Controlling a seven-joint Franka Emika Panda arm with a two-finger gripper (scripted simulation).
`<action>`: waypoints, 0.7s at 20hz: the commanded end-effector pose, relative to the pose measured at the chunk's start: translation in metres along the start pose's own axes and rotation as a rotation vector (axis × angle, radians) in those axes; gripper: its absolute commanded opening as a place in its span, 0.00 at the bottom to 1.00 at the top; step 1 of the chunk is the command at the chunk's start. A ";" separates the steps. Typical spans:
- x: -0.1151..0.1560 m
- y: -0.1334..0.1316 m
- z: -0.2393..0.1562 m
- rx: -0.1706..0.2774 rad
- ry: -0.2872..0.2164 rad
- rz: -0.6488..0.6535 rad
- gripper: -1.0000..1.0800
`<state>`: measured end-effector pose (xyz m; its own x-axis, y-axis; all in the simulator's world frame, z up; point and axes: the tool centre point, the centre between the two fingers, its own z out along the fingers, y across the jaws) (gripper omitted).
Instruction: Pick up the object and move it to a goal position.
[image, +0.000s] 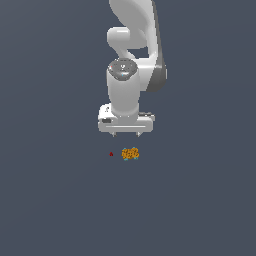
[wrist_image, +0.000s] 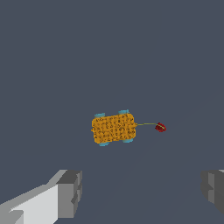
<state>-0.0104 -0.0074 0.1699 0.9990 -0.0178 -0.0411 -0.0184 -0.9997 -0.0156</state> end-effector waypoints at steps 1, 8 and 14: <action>0.000 0.000 0.000 0.000 0.000 0.000 0.96; -0.004 0.001 -0.003 -0.019 -0.016 -0.004 0.96; -0.005 0.001 -0.004 -0.023 -0.020 -0.005 0.96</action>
<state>-0.0156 -0.0082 0.1743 0.9981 -0.0118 -0.0606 -0.0114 -0.9999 0.0074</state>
